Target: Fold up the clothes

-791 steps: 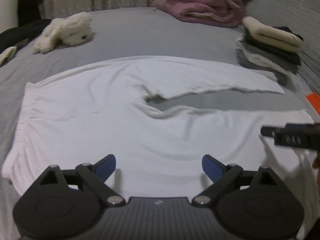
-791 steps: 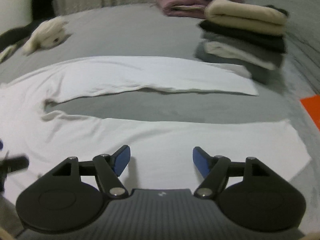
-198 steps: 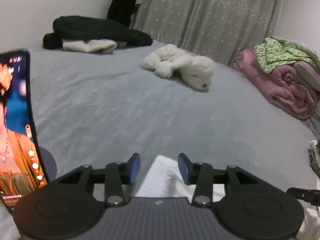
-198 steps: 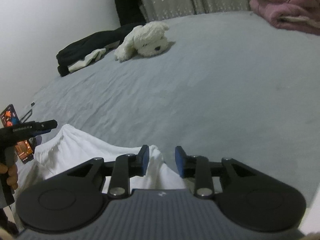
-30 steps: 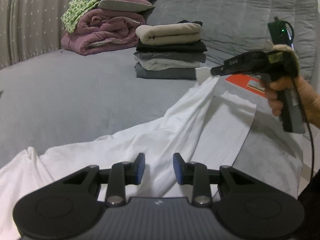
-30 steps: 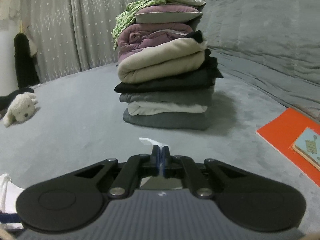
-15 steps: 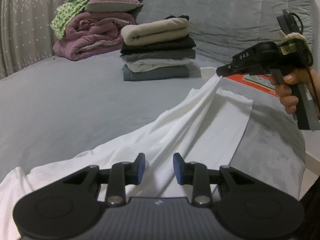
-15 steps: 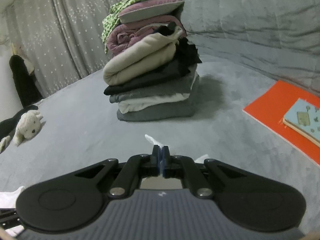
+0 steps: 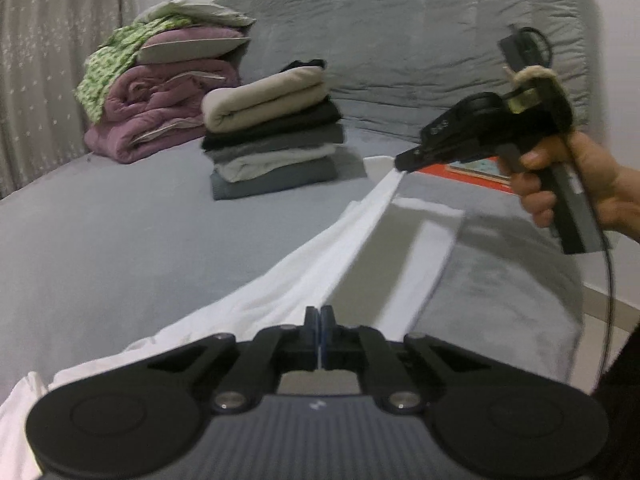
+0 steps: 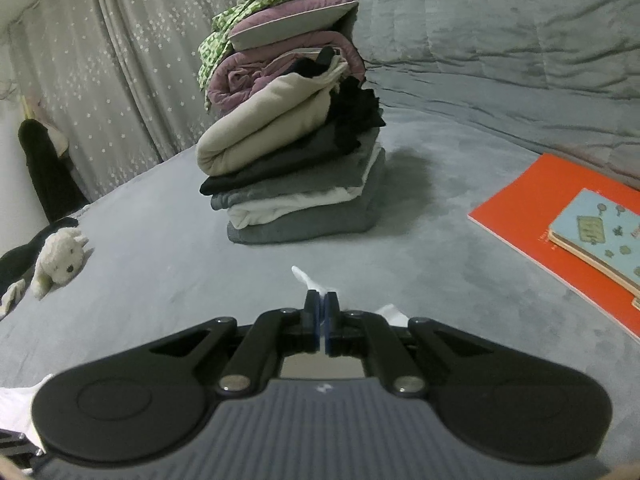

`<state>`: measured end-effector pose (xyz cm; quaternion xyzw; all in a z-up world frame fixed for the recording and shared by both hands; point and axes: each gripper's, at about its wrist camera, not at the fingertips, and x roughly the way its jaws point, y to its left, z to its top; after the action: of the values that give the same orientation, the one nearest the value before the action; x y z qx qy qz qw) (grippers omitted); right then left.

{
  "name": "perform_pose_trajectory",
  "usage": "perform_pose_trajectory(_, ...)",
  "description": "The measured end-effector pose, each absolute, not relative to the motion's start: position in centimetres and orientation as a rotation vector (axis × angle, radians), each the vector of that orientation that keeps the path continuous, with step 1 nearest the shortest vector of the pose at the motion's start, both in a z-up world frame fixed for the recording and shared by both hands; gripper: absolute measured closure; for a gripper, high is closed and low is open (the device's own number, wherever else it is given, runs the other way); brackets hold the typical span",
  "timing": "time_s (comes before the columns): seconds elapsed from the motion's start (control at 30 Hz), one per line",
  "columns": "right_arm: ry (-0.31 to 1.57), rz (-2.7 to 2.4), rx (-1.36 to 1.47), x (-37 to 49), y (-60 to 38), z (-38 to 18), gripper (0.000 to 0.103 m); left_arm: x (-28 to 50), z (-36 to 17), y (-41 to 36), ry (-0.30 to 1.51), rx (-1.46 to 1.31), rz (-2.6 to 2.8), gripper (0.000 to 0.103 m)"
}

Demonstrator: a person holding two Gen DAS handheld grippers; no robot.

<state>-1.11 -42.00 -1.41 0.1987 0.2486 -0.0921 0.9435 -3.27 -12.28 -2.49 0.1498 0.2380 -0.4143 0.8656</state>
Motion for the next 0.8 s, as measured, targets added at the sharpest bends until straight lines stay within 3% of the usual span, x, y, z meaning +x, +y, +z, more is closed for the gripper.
perform_pose_trajectory(0.5, 0.712, -0.213, 0.502, -3.7, -45.0, -5.0, 0.102, -2.8, -4.1, -13.2, 0.71, 0.367, -0.968, 0.1)
perform_pose_trajectory(0.57, 0.692, -0.209, 0.535, -4.1, -45.7, -4.8, 0.089, -2.2, -3.5, -13.1, 0.73, 0.324, -0.986, 0.095)
perform_pose_trajectory(0.7, 0.642, -0.195, 0.557, -4.4, -46.5, -4.2, 0.088, -0.6, -2.1, -14.1, 0.738, 0.24, -1.003, 0.075)
perform_pose_trajectory(0.8, 0.645, -0.184, 0.57, -4.1, -46.7, -4.3, 0.087, 0.7, -1.5, -15.7, 0.733, 0.215, -1.002, 0.071)
